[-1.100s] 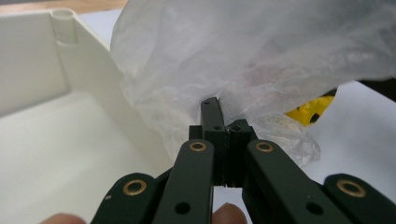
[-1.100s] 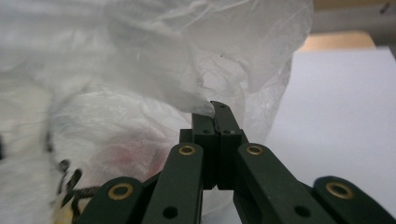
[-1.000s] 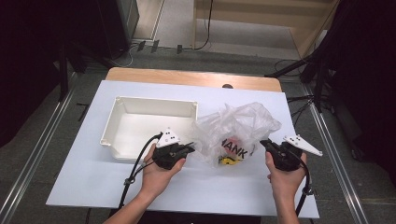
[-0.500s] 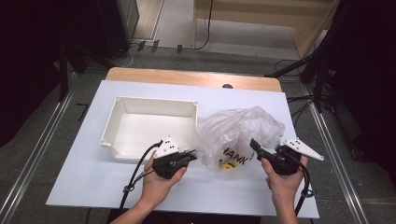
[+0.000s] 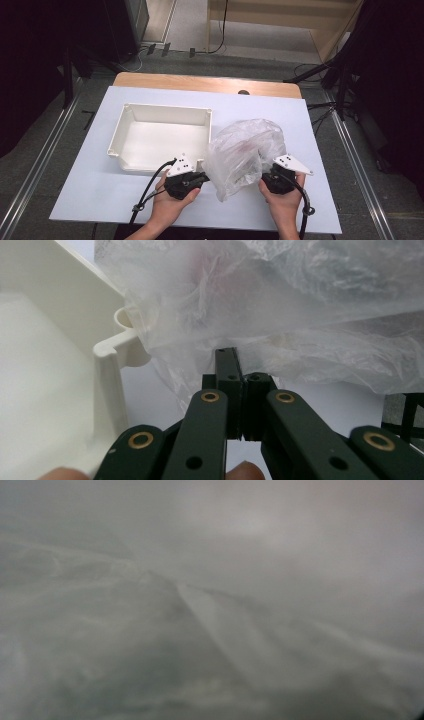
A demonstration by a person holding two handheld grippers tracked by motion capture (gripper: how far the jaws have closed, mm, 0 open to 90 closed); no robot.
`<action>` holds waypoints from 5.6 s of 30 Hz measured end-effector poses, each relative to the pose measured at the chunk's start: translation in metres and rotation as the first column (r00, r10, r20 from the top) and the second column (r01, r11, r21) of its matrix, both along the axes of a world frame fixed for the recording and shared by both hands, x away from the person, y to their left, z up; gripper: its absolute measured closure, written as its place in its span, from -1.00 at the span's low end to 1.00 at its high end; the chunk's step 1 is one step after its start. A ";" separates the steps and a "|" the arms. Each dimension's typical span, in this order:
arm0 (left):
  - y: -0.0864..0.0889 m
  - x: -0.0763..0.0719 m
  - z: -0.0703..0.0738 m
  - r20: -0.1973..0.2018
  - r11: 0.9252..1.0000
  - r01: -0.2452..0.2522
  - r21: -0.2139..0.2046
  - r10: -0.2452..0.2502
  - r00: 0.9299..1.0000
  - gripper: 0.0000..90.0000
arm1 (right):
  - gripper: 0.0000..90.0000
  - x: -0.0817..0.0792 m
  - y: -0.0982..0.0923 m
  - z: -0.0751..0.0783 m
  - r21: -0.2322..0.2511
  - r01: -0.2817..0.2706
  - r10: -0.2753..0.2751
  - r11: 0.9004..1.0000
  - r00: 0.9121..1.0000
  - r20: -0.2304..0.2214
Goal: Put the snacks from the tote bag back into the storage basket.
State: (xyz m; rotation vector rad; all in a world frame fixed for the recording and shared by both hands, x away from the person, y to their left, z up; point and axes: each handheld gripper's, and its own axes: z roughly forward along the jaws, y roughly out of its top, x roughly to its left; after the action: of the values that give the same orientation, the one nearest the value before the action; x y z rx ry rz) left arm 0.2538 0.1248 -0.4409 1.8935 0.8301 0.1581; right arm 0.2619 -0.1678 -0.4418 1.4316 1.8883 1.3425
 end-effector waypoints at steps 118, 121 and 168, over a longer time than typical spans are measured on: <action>-0.030 -0.014 0.051 0.173 1.000 -0.001 0.009 -0.001 0.985 -0.24 | 0.55 -0.004 -0.056 0.050 0.103 -0.094 0.079 0.990 0.987 0.141; -0.029 -0.004 0.047 0.141 0.999 -0.045 0.015 0.042 0.989 0.19 | 0.26 -0.013 -0.063 0.049 0.112 -0.096 0.079 0.989 0.985 0.151; 0.046 0.002 0.025 0.114 0.998 -0.059 -0.013 0.060 0.992 0.14 | 1.00 0.034 -0.038 0.046 0.092 -0.007 -0.008 0.996 0.987 0.161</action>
State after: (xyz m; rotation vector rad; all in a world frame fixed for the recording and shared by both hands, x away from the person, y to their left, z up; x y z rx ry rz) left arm 0.2555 0.1704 -0.4162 1.8334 0.8082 0.2955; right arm 0.2961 -0.2060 -0.3958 1.3229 1.7430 1.5145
